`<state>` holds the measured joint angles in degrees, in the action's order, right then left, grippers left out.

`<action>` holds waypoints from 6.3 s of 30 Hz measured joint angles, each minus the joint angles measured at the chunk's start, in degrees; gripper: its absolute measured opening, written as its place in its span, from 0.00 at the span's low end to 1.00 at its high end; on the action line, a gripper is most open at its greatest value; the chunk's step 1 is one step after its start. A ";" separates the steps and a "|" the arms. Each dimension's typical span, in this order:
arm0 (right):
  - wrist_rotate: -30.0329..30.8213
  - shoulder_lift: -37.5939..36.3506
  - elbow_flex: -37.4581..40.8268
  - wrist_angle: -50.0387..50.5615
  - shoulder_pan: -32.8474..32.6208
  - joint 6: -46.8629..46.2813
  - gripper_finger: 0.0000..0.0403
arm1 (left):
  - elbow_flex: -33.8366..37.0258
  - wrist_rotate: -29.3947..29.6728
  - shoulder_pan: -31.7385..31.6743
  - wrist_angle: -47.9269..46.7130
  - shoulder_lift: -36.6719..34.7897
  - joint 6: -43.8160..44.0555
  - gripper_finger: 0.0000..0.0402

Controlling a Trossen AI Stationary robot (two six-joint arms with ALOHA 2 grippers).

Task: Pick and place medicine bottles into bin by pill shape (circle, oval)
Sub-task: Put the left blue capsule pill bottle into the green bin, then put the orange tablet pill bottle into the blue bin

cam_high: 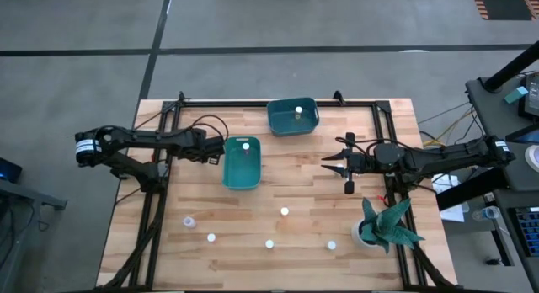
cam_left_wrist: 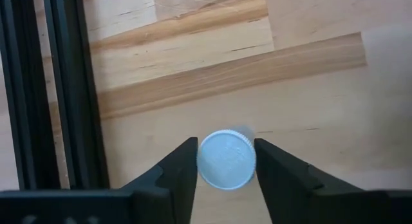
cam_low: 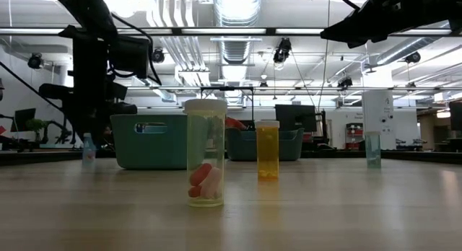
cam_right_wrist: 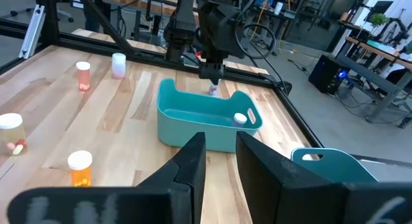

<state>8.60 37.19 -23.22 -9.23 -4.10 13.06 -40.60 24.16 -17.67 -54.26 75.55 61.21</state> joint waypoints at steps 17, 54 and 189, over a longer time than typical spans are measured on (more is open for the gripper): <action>0.02 0.01 0.00 0.02 0.00 -0.13 0.19 | -8.75 -0.30 0.75 -3.61 -1.56 -5.64 0.23; 0.13 0.02 0.00 -0.03 0.00 0.65 0.19 | -25.22 -3.45 7.09 2.08 15.29 -19.58 0.23; -1.55 17.04 -4.16 -4.38 -8.37 -17.58 0.19 | -18.86 2.96 34.43 31.89 -2.43 -46.16 0.36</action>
<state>7.05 54.23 -27.38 -13.61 -12.47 -4.52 -59.46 27.13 16.76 -22.38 73.12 15.05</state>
